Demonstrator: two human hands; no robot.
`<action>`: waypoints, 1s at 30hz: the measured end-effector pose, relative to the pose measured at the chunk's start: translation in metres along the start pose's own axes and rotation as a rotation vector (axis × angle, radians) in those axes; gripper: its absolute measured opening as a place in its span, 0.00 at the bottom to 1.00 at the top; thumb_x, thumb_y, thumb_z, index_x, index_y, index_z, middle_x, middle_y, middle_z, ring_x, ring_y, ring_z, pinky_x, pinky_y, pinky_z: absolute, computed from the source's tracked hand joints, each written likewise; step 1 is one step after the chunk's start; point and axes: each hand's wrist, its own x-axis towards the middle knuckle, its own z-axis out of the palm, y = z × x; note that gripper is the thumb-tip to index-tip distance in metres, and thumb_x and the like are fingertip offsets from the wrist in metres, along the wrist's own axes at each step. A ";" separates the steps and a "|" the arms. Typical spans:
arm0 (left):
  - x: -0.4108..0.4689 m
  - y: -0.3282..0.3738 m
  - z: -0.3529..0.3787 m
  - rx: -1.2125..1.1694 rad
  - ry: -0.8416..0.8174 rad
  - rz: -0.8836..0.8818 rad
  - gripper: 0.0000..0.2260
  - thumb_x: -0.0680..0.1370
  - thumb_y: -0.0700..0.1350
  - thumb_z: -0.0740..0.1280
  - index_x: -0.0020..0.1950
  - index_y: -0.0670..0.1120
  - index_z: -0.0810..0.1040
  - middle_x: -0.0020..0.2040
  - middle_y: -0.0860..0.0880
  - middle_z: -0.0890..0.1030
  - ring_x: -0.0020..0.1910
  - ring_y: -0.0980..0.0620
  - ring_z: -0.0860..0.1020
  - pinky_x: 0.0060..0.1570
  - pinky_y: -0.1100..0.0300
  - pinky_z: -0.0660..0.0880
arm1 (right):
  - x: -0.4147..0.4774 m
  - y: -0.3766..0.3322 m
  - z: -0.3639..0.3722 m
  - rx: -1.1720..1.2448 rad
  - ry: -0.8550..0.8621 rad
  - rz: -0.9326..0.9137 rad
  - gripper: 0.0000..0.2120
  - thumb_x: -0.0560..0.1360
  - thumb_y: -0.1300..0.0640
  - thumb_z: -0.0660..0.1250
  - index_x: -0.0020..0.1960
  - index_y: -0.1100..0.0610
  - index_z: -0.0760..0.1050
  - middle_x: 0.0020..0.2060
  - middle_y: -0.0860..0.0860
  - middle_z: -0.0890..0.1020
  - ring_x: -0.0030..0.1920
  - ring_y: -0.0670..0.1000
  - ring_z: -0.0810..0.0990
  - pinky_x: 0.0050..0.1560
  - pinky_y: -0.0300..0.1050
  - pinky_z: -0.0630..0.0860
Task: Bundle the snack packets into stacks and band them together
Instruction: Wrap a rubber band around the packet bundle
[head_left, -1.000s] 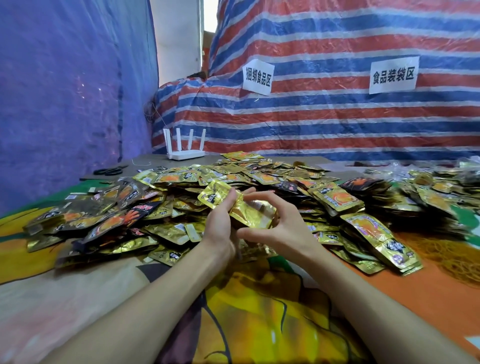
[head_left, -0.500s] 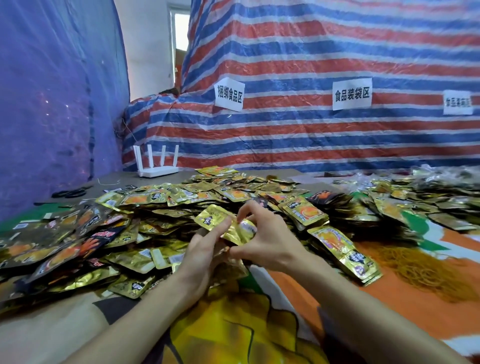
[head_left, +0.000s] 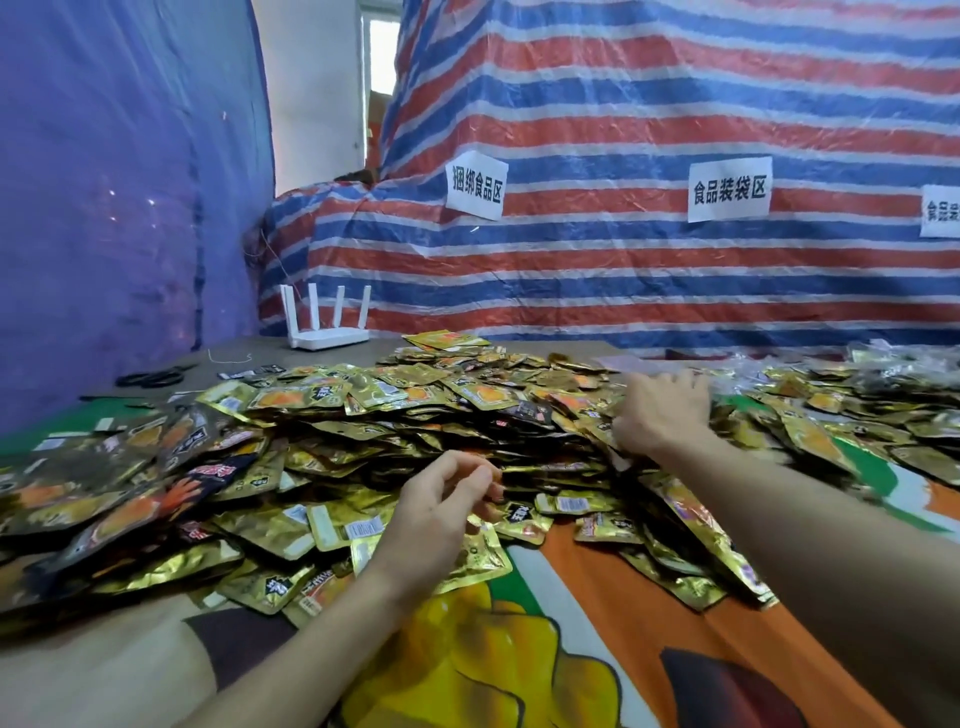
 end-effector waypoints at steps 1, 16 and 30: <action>0.001 0.000 -0.001 0.001 0.003 0.001 0.08 0.83 0.43 0.63 0.51 0.45 0.81 0.45 0.47 0.84 0.42 0.53 0.81 0.41 0.63 0.77 | -0.001 -0.001 0.007 -0.041 -0.030 0.001 0.19 0.74 0.48 0.69 0.62 0.55 0.76 0.63 0.61 0.78 0.67 0.63 0.71 0.67 0.58 0.65; 0.032 0.019 -0.055 1.018 0.085 0.167 0.16 0.74 0.42 0.69 0.60 0.52 0.73 0.57 0.54 0.72 0.58 0.54 0.71 0.63 0.54 0.66 | -0.057 -0.083 -0.019 0.416 0.033 -0.429 0.21 0.76 0.48 0.68 0.67 0.52 0.76 0.62 0.57 0.78 0.62 0.58 0.74 0.63 0.55 0.74; 0.061 -0.026 -0.105 1.334 0.061 -0.097 0.29 0.76 0.46 0.65 0.76 0.50 0.62 0.73 0.51 0.68 0.67 0.44 0.66 0.62 0.48 0.69 | -0.081 -0.157 0.026 0.407 -0.020 -0.332 0.22 0.77 0.49 0.64 0.69 0.55 0.72 0.65 0.54 0.75 0.67 0.58 0.68 0.65 0.55 0.64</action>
